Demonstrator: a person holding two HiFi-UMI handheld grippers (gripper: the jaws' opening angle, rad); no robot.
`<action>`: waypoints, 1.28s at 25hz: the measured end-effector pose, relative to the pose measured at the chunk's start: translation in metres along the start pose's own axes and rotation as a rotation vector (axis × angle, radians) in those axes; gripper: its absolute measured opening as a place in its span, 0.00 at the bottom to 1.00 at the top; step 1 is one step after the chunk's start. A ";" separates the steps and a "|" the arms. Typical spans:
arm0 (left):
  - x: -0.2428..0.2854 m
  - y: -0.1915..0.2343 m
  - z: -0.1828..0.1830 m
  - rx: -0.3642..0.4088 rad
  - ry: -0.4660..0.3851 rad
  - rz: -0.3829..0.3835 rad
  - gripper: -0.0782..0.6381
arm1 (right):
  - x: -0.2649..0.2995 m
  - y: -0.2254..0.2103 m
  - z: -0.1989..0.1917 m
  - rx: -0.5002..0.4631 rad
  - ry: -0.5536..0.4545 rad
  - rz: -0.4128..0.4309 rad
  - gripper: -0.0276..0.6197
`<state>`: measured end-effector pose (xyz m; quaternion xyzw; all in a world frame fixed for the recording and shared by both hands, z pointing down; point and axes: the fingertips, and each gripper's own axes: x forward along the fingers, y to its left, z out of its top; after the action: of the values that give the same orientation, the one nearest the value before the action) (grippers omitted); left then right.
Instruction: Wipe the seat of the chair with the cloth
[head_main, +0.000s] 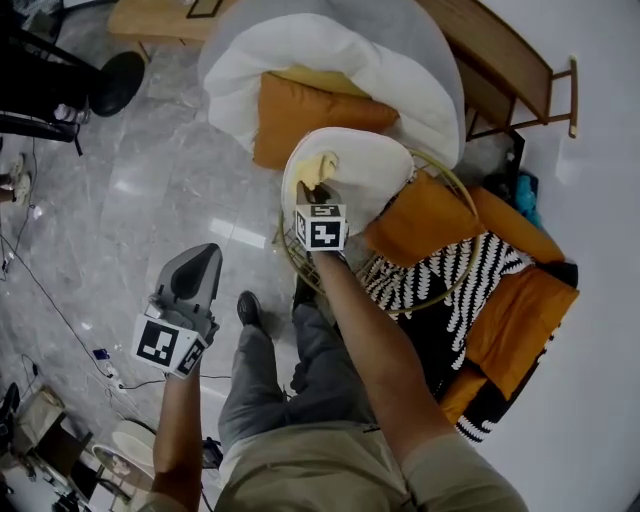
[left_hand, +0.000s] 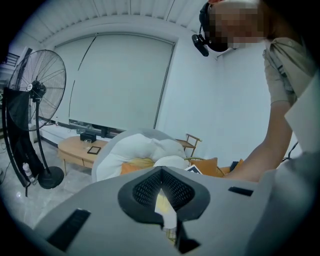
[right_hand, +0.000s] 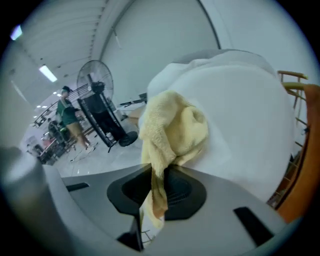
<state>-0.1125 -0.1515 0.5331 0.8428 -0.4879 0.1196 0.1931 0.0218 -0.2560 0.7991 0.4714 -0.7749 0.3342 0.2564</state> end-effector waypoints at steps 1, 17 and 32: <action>-0.001 0.000 -0.002 -0.002 0.001 0.002 0.13 | 0.003 0.016 0.000 -0.033 0.003 0.030 0.14; 0.003 -0.007 -0.006 0.002 -0.002 -0.013 0.13 | -0.024 -0.120 -0.041 0.130 0.069 -0.207 0.14; 0.015 -0.015 0.000 0.010 0.001 -0.037 0.13 | -0.097 -0.220 -0.053 0.352 -0.051 -0.516 0.14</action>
<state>-0.0920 -0.1564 0.5362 0.8524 -0.4717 0.1190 0.1915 0.2657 -0.2351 0.8248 0.6978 -0.5662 0.3752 0.2276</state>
